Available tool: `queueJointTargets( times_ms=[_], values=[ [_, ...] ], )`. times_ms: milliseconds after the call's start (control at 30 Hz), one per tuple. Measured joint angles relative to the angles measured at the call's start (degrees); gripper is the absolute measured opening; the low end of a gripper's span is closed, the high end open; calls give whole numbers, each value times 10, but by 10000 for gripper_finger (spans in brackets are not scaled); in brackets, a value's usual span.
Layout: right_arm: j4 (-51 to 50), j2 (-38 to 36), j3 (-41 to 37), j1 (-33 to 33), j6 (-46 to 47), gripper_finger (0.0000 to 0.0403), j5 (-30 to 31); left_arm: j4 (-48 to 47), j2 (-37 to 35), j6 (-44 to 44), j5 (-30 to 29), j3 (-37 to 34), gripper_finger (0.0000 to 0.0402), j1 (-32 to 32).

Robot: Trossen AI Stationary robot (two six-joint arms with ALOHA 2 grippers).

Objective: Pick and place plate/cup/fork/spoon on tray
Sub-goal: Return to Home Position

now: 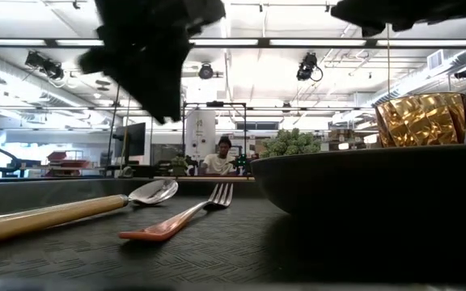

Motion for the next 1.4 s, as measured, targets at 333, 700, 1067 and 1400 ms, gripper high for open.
queueJointTargets(
  times_ms=[333,700,1067,1400],
  values=[
    [134,-40,-78,-46,-9,97,1,256,-35,665,-91,0,35,45],
    [167,-93,-110,-68,2,97,-2,223,-87,845,7,0,5,142],
    [60,-186,-110,-68,21,79,18,152,-207,888,15,-60,4,198],
    [-8,-238,-110,-37,52,67,49,280,-368,845,55,-248,4,222]
  ],
)
